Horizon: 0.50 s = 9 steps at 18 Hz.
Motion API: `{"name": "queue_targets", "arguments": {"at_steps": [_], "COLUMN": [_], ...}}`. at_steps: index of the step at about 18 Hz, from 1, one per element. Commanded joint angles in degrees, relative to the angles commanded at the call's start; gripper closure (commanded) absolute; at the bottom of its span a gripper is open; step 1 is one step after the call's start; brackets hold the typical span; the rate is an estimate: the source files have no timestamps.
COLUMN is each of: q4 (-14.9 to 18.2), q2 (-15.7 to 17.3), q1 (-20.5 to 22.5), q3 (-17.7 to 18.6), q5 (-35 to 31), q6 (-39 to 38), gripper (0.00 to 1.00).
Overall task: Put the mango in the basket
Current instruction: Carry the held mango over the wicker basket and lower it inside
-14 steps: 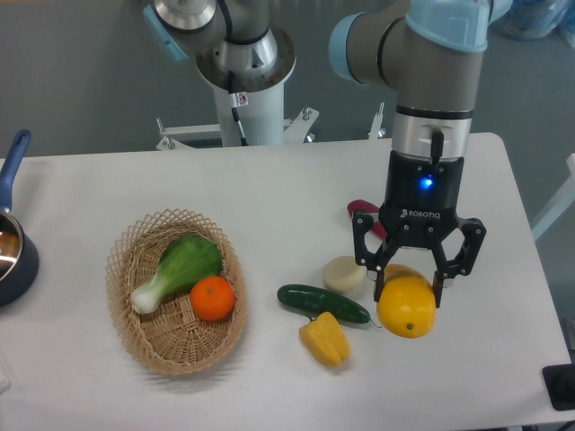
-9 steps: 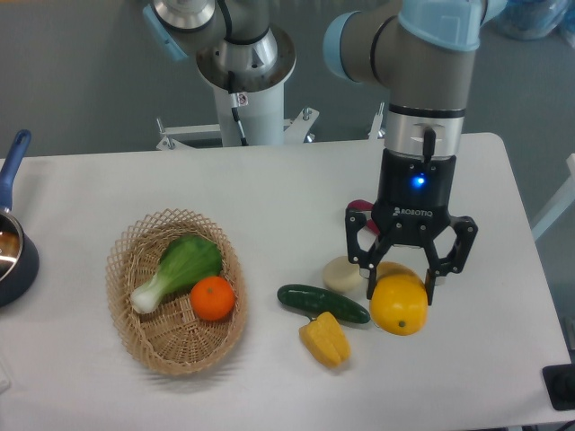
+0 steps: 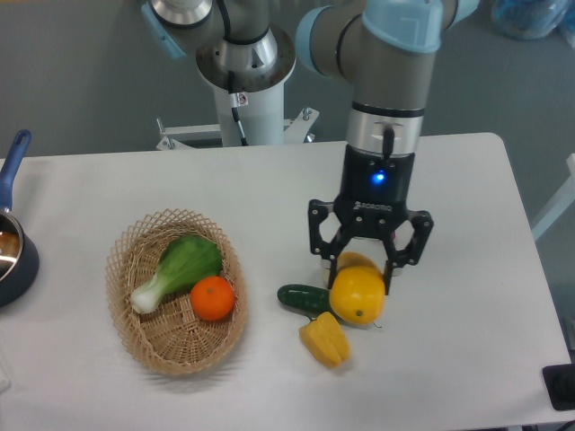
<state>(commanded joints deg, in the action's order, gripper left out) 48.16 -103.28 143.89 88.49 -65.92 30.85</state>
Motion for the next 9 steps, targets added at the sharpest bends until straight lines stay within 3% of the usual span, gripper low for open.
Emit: {"name": "queue_targets", "arguments": {"at_steps": [4, 9], "q4": [-0.1, 0.1], "q2": [2.6, 0.0], "q1": [-3.9, -9.8], "q3": [6.8, 7.7], "q5": [-1.7, -2.0], "q6": [0.0, -7.9], "gripper": [0.54, 0.54]}}
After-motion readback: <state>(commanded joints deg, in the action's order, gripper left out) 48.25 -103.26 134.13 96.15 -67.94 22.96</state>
